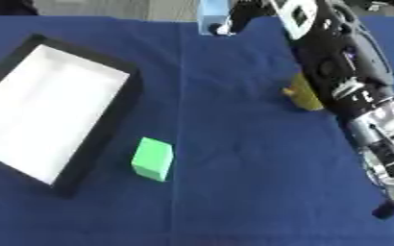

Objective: Pick up objects on the table and place them in the box.

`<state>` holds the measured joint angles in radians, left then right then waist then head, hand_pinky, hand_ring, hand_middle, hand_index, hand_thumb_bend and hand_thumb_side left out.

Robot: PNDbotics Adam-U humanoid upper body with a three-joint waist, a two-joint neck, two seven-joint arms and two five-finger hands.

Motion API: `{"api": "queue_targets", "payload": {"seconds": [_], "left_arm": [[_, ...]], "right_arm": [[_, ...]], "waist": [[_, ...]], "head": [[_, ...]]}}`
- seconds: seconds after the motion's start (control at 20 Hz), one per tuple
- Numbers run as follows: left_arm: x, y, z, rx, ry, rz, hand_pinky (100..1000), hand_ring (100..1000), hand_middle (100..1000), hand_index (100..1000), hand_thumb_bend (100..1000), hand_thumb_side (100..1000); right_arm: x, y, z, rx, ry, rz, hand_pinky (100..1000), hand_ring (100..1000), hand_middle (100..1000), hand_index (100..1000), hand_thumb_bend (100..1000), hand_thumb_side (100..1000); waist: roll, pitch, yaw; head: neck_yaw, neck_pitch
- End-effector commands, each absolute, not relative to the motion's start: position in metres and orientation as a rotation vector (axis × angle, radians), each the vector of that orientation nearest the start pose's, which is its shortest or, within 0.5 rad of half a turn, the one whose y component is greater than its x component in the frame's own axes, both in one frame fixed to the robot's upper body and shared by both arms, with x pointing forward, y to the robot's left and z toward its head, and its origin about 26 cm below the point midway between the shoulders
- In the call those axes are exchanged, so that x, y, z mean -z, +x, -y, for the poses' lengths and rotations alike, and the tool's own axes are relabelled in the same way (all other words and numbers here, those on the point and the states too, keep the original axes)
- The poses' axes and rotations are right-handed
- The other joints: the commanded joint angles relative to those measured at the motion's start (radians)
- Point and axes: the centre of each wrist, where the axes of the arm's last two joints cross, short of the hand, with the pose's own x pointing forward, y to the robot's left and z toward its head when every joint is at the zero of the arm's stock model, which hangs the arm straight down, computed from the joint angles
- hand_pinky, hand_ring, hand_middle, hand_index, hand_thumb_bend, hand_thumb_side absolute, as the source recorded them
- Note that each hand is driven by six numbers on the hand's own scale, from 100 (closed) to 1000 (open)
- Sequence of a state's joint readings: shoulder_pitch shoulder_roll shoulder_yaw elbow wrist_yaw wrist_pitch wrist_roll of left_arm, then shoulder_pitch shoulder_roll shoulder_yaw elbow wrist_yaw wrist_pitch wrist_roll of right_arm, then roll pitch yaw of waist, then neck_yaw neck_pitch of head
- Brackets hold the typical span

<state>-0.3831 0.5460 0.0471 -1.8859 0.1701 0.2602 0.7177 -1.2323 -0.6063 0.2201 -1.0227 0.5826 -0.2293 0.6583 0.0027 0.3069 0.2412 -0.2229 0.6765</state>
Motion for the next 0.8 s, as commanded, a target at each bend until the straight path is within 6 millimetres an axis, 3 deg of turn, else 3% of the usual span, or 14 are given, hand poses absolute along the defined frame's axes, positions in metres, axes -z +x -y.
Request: {"api": "queue_targets", "payload": {"seconds": [0.05, 0.35, 0.8], "left_arm": [[-0.239, 0.317, -0.319, -0.351, 0.778, 2.069, 655, 791, 860, 878, 604, 617], [-0.228, 0.319, -0.331, -0.373, 0.832, 2.011, 653, 789, 857, 876, 605, 617], [-0.216, 0.326, -0.338, -0.402, 0.840, 1.965, 648, 784, 851, 875, 602, 619]], "right_arm": [[-0.401, 0.443, 0.249, -1.731, -0.819, 1.683, 837, 718, 471, 620, 227, 100], [-0.420, 0.415, 0.202, -1.862, -0.709, 1.811, 834, 714, 468, 622, 230, 100], [-0.416, 0.389, 0.116, -1.979, -0.457, 1.993, 831, 700, 462, 624, 189, 100]], "waist": [[-0.005, -0.060, -0.006], [0.000, -0.094, -0.018], [0.005, -0.096, -0.009]], "head": [[0.011, 0.017], [0.002, 0.033], [-0.037, 0.040]]}}
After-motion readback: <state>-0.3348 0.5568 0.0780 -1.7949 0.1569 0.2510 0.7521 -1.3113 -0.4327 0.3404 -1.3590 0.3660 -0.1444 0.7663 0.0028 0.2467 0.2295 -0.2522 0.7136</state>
